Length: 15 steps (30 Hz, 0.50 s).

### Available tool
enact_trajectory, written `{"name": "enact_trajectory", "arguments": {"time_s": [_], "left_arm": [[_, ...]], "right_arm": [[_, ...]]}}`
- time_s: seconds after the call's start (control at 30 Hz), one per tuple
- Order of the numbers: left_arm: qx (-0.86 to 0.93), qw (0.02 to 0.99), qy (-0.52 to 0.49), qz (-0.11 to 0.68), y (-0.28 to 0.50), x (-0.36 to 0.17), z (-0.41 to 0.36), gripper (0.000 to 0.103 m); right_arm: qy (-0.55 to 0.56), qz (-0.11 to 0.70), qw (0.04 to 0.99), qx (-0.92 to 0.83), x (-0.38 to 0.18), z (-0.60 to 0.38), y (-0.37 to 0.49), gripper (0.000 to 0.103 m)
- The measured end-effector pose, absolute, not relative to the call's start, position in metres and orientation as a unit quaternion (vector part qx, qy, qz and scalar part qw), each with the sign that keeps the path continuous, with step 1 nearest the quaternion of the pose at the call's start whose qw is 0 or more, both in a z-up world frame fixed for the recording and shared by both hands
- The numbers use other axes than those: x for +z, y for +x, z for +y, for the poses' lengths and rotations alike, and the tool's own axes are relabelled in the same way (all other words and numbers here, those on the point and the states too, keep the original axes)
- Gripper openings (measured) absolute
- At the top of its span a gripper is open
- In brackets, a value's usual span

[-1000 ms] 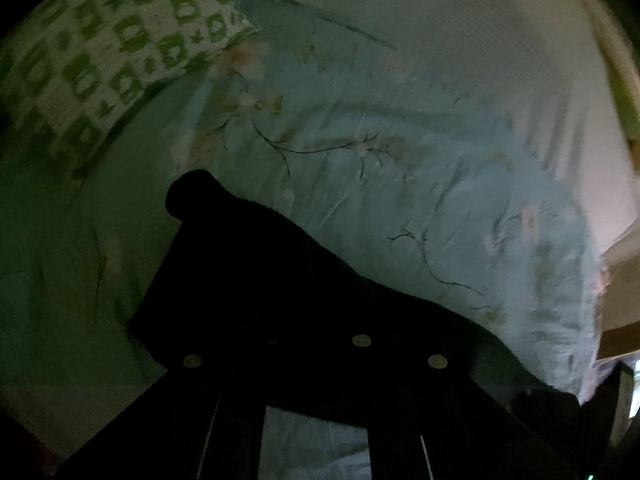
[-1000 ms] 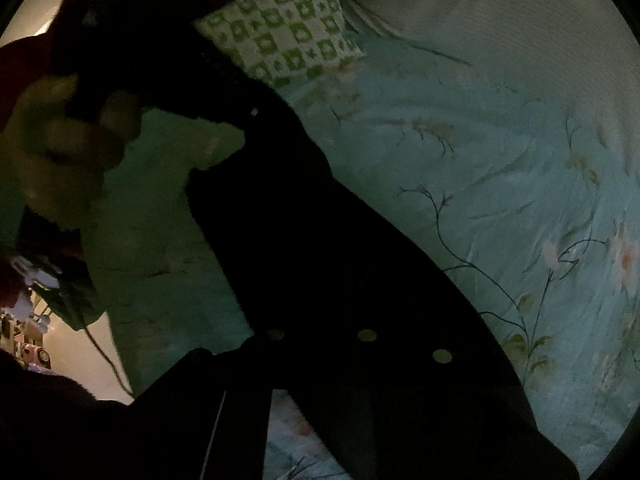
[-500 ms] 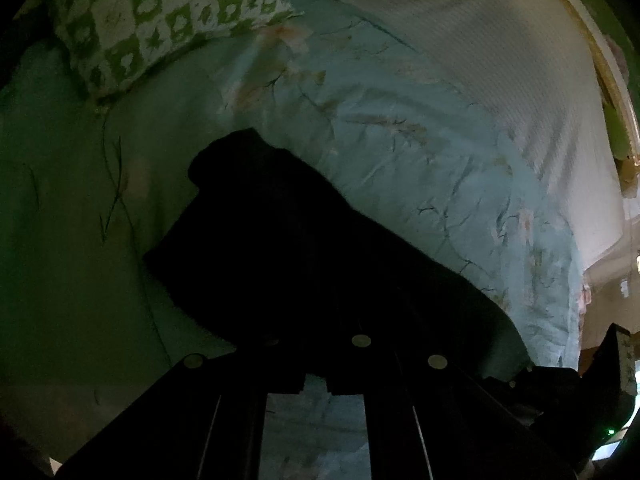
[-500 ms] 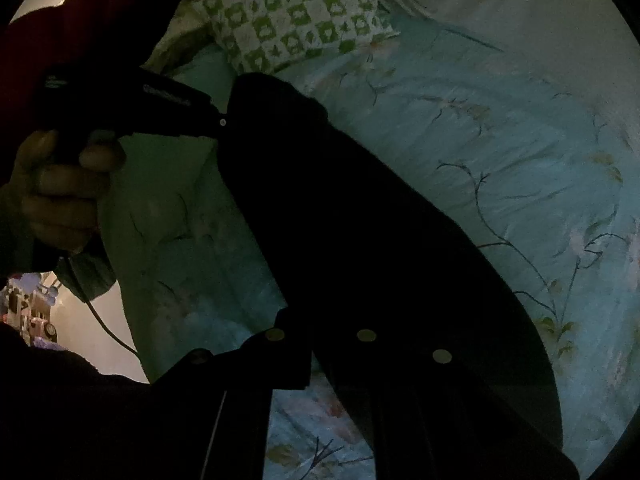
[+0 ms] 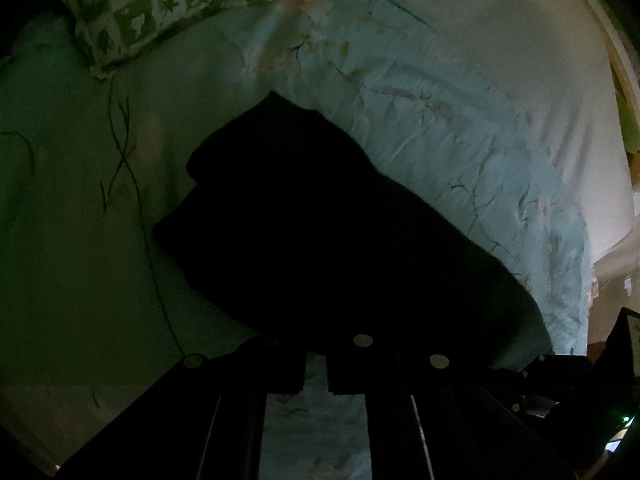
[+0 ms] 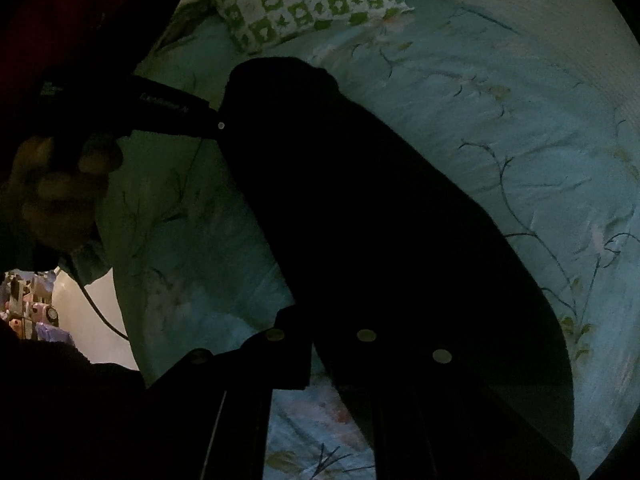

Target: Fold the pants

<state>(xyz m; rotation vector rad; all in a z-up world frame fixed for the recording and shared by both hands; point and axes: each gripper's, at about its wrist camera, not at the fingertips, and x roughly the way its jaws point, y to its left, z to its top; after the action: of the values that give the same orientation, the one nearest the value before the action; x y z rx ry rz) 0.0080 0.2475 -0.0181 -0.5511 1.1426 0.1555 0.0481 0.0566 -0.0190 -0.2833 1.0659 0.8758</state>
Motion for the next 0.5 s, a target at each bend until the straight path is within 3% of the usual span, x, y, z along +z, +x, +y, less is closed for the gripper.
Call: {"name": "enact_trajectory", "arguments": {"time_s": [0.13,0.23,0.27,0.37,0.5], "left_arm": [[0.074,0.802,-0.242,0.541,0.005,-0.018,0.248,0.016],[0.081,0.794,-0.246,0.55,0.002,-0.017,0.253,0.022],[0.087,0.79,-0.249,0.554,-0.001,-0.017,0.257,0.029],[0.104,0.783,-0.264,0.554,-0.009,-0.014,0.268,0.049],[0.121,0.775,-0.286,0.55,-0.016,-0.012,0.281,0.056]], "right_arm": [[-0.126,0.503,0.753,0.405,-0.022,0.059,0.047,0.018],[-0.112,0.508,0.744,0.419,-0.023,0.06,0.045,0.037],[-0.11,0.508,0.743,0.422,-0.023,0.06,0.044,0.044],[-0.106,0.504,0.743,0.428,-0.021,0.061,0.039,0.046],[-0.072,0.497,0.748,0.433,-0.011,0.051,0.041,0.046]]}}
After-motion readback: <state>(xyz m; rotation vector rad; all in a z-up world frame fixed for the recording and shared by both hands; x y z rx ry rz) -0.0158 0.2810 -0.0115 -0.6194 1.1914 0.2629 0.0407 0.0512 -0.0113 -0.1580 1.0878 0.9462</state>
